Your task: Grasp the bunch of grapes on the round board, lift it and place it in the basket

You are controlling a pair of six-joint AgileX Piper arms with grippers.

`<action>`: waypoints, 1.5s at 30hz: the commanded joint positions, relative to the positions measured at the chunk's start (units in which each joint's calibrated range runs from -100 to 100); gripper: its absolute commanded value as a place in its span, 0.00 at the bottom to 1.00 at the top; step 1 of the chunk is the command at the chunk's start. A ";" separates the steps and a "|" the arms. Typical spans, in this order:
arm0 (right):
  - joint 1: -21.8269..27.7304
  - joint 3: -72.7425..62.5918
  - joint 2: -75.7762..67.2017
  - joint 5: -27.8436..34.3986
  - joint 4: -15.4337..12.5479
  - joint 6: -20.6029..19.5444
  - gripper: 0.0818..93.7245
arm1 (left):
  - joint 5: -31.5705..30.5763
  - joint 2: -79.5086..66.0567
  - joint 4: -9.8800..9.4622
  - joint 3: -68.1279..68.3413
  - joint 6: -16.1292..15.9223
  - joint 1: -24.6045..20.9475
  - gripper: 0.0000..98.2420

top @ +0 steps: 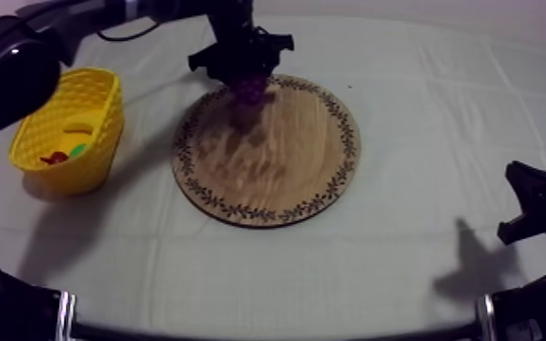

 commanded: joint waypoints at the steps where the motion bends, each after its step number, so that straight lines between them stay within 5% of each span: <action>1: 0.02 -0.03 -0.01 0.00 0.01 0.00 0.00 | -0.03 -7.22 0.01 4.52 -0.51 -0.21 0.49; 12: 0.02 -0.03 -0.01 0.00 0.01 0.00 0.00 | 0.50 -36.19 -2.78 35.76 -2.97 -2.01 0.53; 21: 0.02 -0.03 -0.01 0.00 0.01 0.00 0.00 | 0.31 -52.43 -5.03 44.25 -7.96 -9.42 0.53; 29: 0.02 -0.03 -0.01 0.00 0.01 0.00 0.00 | -1.49 -53.73 -6.44 44.76 -10.37 -15.96 0.52; 45: 0.02 -0.03 -0.01 0.00 0.01 -0.04 0.00 | -7.41 -42.60 -7.52 52.72 -9.57 -21.54 0.49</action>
